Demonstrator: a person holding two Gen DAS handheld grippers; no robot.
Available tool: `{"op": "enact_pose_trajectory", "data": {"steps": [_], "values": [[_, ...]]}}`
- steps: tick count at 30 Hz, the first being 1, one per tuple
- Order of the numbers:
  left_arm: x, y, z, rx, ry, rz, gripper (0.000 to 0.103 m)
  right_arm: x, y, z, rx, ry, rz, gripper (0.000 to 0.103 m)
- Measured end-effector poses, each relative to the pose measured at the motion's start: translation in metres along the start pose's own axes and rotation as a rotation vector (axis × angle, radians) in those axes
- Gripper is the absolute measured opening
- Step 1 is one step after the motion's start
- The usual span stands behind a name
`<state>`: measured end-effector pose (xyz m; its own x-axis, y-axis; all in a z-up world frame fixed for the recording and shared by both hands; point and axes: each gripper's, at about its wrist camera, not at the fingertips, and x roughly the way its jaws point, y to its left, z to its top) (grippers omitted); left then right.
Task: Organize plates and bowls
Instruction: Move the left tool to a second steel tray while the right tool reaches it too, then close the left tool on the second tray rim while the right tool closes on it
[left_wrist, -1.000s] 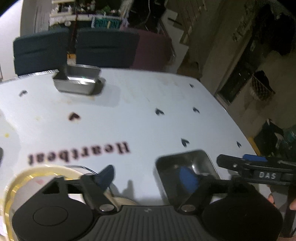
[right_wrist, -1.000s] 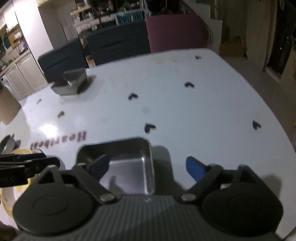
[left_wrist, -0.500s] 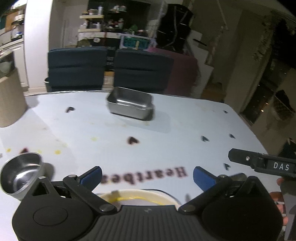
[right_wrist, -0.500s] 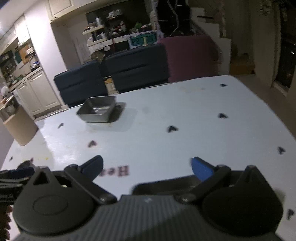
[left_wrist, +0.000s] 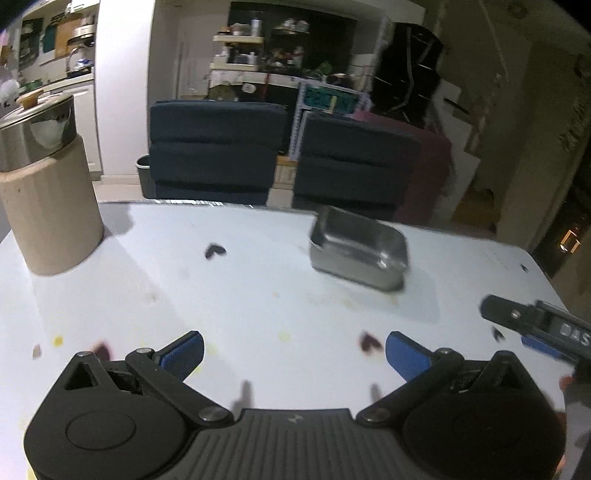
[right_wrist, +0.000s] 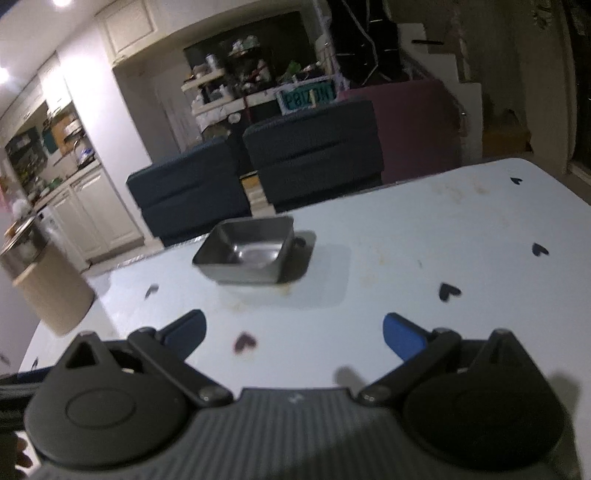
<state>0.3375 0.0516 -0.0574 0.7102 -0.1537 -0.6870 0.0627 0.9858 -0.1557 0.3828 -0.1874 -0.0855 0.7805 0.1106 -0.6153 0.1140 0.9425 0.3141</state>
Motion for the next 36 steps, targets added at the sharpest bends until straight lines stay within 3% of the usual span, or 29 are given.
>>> {"op": "enact_pose_trajectory", "data": {"steps": [5, 9, 15, 18, 20, 25, 27, 29, 30, 33, 36], "values": [[0.038, -0.002, 0.036, 0.019, -0.007, 0.026, 0.103, 0.027, -0.009, 0.018, 0.099, -0.014, 0.02, 0.103], [0.075, -0.013, 0.061, 0.105, -0.024, 0.058, 0.103, 0.057, -0.019, 0.037, 0.16, 0.026, 0.022, 0.103], [0.131, -0.017, 0.08, 0.137, 0.004, 0.065, 0.099, 0.095, -0.037, 0.057, 0.235, 0.058, 0.074, 0.098], [0.151, -0.015, 0.084, 0.135, 0.025, 0.049, 0.082, 0.112, -0.044, 0.057, 0.309, 0.068, 0.137, 0.09], [0.163, -0.014, 0.087, 0.135, 0.041, 0.031, 0.066, 0.122, -0.049, 0.056, 0.376, 0.076, 0.178, 0.089], [0.183, -0.014, 0.093, 0.121, 0.073, -0.009, 0.055, 0.141, -0.046, 0.063, 0.372, 0.091, 0.19, 0.071], [0.188, -0.016, 0.094, 0.119, 0.083, -0.023, 0.04, 0.145, -0.042, 0.065, 0.328, 0.095, 0.182, 0.063], [0.191, -0.018, 0.096, 0.098, 0.091, -0.045, 0.014, 0.147, -0.039, 0.065, 0.289, 0.101, 0.156, 0.054], [0.191, -0.02, 0.096, 0.092, 0.092, -0.055, 0.009, 0.151, -0.037, 0.067, 0.277, 0.105, 0.142, 0.044], [0.189, -0.028, 0.096, 0.118, 0.103, -0.042, 0.006, 0.147, -0.039, 0.063, 0.24, 0.101, 0.136, 0.031], [0.182, -0.026, 0.095, 0.087, 0.109, -0.06, 0.004, 0.143, -0.035, 0.064, 0.209, 0.107, 0.161, 0.008]]}}
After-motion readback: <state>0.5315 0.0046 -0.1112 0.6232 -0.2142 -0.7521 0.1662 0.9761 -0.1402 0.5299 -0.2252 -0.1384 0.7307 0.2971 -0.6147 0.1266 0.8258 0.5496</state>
